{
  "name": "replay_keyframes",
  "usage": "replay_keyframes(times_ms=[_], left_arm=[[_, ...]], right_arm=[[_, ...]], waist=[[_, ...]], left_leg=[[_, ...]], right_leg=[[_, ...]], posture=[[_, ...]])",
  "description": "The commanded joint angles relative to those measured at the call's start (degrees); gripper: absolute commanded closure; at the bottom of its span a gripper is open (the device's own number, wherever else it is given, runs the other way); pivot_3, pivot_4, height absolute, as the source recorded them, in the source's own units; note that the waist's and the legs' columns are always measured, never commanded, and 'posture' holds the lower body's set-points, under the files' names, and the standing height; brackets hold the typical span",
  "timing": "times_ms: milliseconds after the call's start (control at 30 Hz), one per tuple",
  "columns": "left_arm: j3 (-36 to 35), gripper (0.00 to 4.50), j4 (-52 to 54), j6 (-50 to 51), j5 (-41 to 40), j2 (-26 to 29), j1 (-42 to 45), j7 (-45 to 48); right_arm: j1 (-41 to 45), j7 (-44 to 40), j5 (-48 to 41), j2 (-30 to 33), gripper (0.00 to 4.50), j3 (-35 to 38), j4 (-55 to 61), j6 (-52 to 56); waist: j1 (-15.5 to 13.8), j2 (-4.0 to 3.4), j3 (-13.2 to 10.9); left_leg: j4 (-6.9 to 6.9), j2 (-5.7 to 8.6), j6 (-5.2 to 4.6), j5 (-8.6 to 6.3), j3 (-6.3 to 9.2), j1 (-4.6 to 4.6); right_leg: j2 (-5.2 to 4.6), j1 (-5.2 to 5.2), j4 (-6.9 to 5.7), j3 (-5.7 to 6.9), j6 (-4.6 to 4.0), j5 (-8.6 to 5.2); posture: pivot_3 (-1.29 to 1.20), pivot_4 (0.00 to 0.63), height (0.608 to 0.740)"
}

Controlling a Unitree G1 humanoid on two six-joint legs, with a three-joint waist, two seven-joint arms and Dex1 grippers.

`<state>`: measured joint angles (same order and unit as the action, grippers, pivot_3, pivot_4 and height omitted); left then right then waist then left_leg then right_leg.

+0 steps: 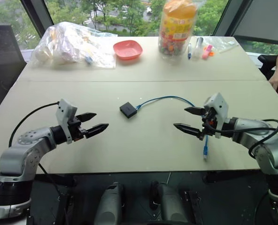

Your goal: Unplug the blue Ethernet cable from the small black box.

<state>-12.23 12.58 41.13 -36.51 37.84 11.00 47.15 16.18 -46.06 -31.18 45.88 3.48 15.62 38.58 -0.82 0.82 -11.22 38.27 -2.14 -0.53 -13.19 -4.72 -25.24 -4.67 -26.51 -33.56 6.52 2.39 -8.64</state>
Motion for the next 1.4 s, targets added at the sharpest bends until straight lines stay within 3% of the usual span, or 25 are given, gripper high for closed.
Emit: replay_keyframes(times_ms=[33,567,867,1033,1133,1367,1400], left_arm=[[-0.6,0.03,1.1,-1.0,-0.5,-0.2,1.0,-0.3],[1.5,0.03,-2.7,-4.9,3.3,-0.6,5.1,-0.1],[4.0,0.03,-13.4,-12.1,9.0,3.1,12.2,5.5],[3.1,0.03,-10.6,-11.8,8.7,2.7,10.1,4.5],[2.2,0.03,-7.0,-11.2,8.1,1.9,6.8,2.8],[0.1,0.03,0.6,-9.8,7.0,-0.9,-0.8,-2.5],[0.2,0.00,1.3,-9.6,7.0,-1.2,-1.3,-3.1]], right_arm=[[1.2,-0.4,0.5,-0.5,0.00,0.7,0.1,-1.2],[5.3,-2.8,4.4,-2.2,0.00,-1.9,-4.8,-4.3],[29.9,-11.3,19.9,-14.0,0.00,-16.7,-41.1,-22.9],[42.6,-13.1,26.4,-23.9,0.00,-19.1,-66.6,-35.5],[48.4,-10.1,30.9,-28.7,0.00,-20.0,-79.2,-41.9],[53.6,-5.7,38.8,-37.5,0.00,-20.5,-92.1,-44.4],[53.7,-6.2,39.5,-38.2,0.25,-20.5,-92.6,-44.2]], waist=[[0.0,0.00,0.0],[0.0,0.00,0.0],[0.7,-0.01,0.0],[1.4,-0.01,0.0],[1.7,-0.01,0.0],[2.0,0.00,0.0],[2.0,0.00,0.0]], left_leg=[[0.00,0.00,0.00,0.00,0.00,0.00],[0.00,0.01,0.00,0.00,-0.01,0.01],[-0.04,0.12,-0.01,0.03,-0.09,0.07],[-0.04,0.23,-0.01,0.05,-0.23,-0.01],[-0.04,0.22,0.01,0.06,-0.23,0.00],[-0.05,0.17,0.11,0.11,-0.14,0.21],[-0.05,0.14,0.14,0.13,-0.12,0.30]], right_leg=[[0.00,0.00,0.00,0.00,0.00,0.00],[0.01,0.00,-0.01,0.00,0.00,0.00],[0.08,-0.08,-0.13,0.00,-0.07,0.05],[0.01,-0.23,-0.54,-0.07,0.15,0.16],[-0.01,-0.23,-0.56,-0.07,0.15,0.16],[0.01,-0.17,-0.71,-0.17,0.15,0.16],[0.03,-0.09,-0.72,-0.16,0.16,0.14]], posture=[[0.00,0.150,0.740],[0.00,0.150,0.740],[0.00,0.150,0.740],[0.00,0.150,0.740],[0.00,0.150,0.740],[0.00,0.150,0.740],[0.00,0.150,0.740]])
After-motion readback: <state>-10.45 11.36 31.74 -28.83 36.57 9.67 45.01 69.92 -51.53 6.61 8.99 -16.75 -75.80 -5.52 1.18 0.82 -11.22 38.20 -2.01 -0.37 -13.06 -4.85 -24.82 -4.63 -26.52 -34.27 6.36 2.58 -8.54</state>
